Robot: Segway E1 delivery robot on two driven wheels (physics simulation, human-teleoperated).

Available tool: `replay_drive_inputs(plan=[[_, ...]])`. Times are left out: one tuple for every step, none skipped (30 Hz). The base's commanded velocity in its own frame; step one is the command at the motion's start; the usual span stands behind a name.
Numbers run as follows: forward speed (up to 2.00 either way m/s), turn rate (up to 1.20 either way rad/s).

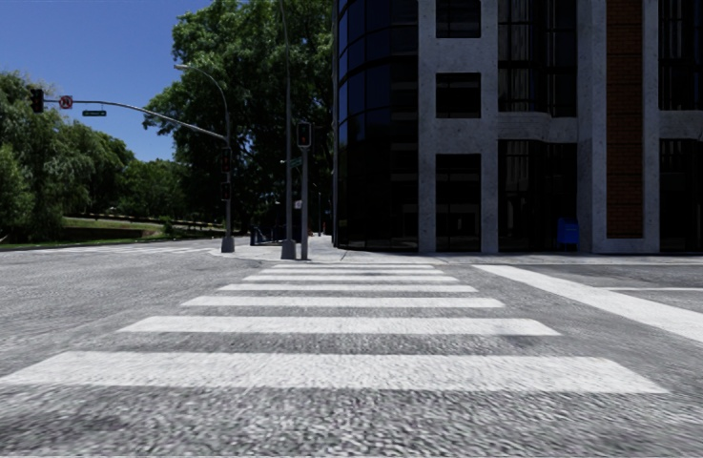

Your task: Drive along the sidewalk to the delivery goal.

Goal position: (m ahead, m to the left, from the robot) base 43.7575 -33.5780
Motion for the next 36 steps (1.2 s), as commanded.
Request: replay_drive_inputs(plan=[[2.0, 0.0], [2.0, 0.0], [2.0, 0.0], [2.0, 0.0], [2.0, 0.0], [2.0, 0.0], [2.0, 0.0], [2.0, 0.0], [2.0, 0.0], [2.0, 0.0], [2.0, 0.0], [2.0, 0.0], [2.0, 0.0], [2.0, 0.0], [2.0, 0.0], [2.0, 0.0], [2.0, 0.0], [2.0, 0.0], [2.0, 0.0], [2.0, 0.0], [2.0, 0.0], [2.0, 0.0], [2.0, 0.0], [2.0, 0.0], [2.0, 0.0], [2.0, 0.0], [2.0, 0.0], [2.0, 0.0], [2.0, 0.0], [2.0, 0.0], [2.0, 0.0], [2.0, 0.0], [2.0, 0.0], [2.0, 0.0], [2.0, 0.0], [2.0, 0.0]])
